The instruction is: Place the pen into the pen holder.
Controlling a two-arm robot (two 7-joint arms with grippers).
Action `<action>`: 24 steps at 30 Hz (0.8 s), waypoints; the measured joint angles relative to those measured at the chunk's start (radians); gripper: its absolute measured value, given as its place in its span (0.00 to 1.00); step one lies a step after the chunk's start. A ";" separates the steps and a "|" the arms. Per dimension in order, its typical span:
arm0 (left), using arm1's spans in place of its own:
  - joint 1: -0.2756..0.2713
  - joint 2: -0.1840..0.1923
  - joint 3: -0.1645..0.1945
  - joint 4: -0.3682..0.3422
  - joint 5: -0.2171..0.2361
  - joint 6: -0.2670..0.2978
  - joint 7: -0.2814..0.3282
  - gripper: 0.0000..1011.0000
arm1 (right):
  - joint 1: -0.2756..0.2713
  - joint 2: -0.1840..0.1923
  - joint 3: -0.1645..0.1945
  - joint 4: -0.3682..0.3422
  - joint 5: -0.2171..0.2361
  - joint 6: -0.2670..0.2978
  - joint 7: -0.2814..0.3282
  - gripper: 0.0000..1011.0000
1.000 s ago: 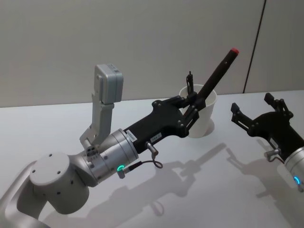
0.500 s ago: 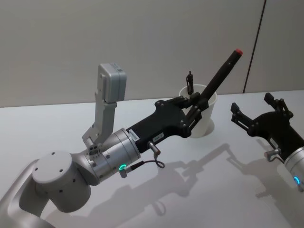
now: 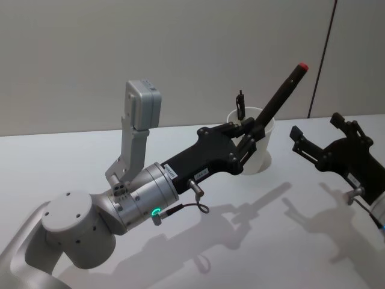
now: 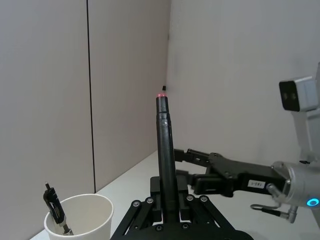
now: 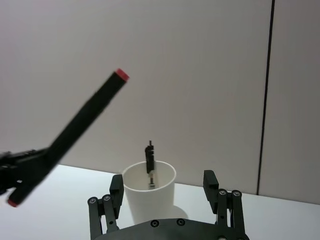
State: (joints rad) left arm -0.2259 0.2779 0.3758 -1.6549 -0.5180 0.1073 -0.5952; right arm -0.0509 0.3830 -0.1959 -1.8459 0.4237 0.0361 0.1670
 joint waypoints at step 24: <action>-0.001 -0.001 0.000 0.001 0.000 0.001 -0.001 0.18 | -0.126 0.149 0.119 -0.167 0.536 0.113 0.136 0.99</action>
State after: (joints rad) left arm -0.2273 0.2770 0.3762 -1.6539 -0.5181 0.1078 -0.5964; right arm -0.1769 0.5321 -0.0771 -2.0130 0.9595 0.1493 0.3026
